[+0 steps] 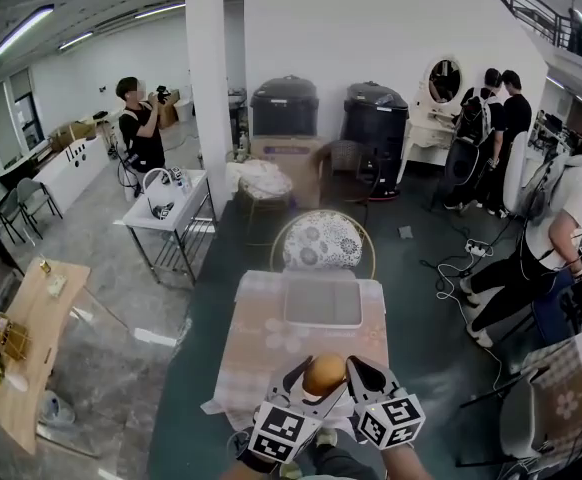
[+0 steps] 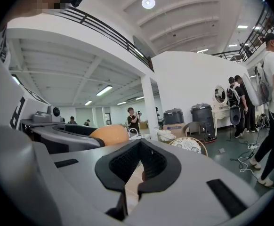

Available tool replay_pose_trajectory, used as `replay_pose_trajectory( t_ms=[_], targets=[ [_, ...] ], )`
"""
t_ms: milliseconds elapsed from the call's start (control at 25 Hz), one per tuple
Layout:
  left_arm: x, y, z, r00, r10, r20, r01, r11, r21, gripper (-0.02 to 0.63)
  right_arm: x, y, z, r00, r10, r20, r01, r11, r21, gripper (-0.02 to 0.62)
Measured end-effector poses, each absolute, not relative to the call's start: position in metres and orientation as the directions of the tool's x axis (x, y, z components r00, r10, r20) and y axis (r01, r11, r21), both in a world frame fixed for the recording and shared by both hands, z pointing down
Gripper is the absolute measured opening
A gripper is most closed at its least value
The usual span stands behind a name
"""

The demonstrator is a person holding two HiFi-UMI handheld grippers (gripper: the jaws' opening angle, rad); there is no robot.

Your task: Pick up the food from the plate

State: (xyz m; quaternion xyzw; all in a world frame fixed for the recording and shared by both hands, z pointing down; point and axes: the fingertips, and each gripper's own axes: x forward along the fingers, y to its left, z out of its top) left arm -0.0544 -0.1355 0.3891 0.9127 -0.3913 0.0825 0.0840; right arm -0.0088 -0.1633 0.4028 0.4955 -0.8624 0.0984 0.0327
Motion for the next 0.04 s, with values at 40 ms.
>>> replay_pose_trajectory(
  t_ms=[40],
  targets=[
    [-0.0544, -0.1352, 0.3894, 0.679, -0.701, 0.217, -0.729, -0.678, 0.09, 0.318, -0.0087, -0.1631, 0.4027, -0.508, -0.848, 0.154, -0.861, 0.491, -0.137, 0.014]
  ],
)
